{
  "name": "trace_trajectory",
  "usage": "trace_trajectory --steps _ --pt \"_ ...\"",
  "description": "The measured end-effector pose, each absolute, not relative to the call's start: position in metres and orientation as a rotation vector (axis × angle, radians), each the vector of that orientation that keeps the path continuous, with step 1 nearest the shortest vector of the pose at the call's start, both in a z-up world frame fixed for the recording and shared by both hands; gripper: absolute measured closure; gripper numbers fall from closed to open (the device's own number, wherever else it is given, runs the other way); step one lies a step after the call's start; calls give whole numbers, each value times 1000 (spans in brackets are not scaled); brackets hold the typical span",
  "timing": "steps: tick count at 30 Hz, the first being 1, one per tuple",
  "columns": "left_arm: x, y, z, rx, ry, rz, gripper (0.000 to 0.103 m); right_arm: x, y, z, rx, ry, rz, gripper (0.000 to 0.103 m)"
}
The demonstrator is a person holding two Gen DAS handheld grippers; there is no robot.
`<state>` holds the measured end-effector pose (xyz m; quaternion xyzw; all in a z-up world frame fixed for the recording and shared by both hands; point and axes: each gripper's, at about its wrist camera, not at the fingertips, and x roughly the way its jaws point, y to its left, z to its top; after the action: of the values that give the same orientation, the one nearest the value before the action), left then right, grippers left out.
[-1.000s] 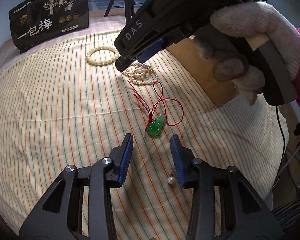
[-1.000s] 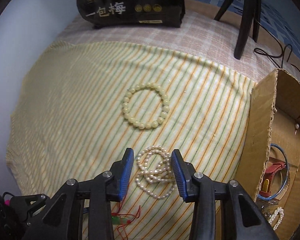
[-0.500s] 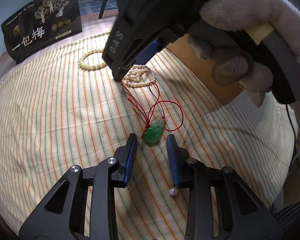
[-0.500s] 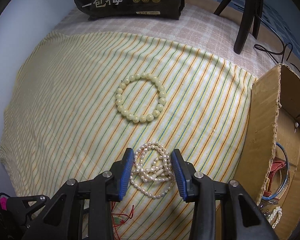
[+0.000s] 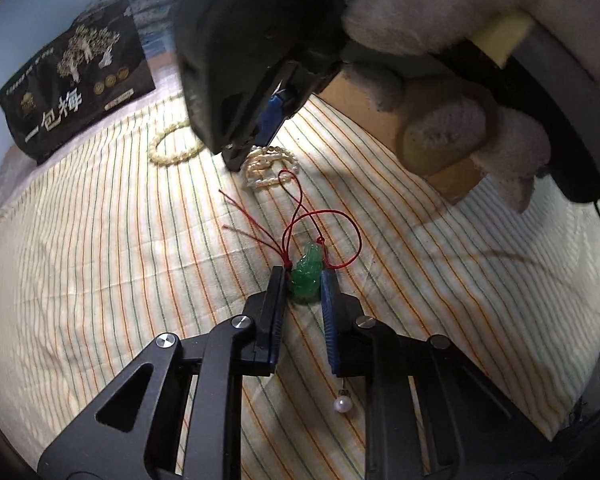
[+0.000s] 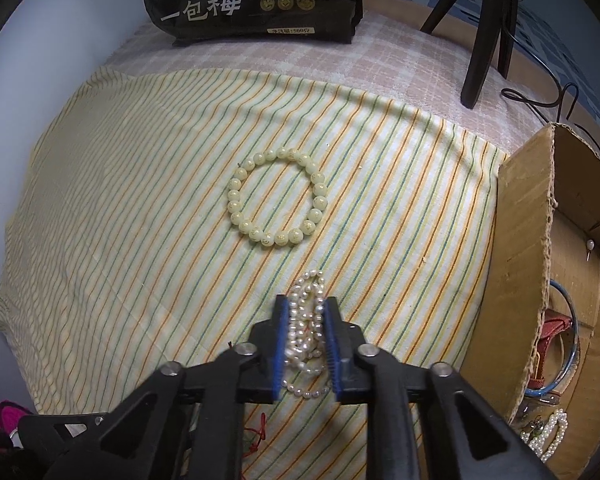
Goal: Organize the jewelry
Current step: 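Close the left tool on the jade pendant while the right tool grips the pearl strand, then carry the jade pendant and pearl strand over the cardboard box with both tools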
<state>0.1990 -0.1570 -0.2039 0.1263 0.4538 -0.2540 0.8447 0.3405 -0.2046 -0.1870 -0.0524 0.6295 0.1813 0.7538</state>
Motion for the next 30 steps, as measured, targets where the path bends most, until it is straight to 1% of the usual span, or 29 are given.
trace_trajectory --steps 2,13,18,30 --pt "200 -151 -201 227 966 -535 87 339 -205 -186 -110 1364 395 93" --pt "204 -106 -188 49 974 -469 87 330 -212 -166 -9 1305 420 94" --pt "210 -91 -181 32 962 -451 87 319 -213 -150 35 1269 430 94" --pt "177 -85 -146 25 906 -438 87 289 -238 -93 116 1155 453 94"
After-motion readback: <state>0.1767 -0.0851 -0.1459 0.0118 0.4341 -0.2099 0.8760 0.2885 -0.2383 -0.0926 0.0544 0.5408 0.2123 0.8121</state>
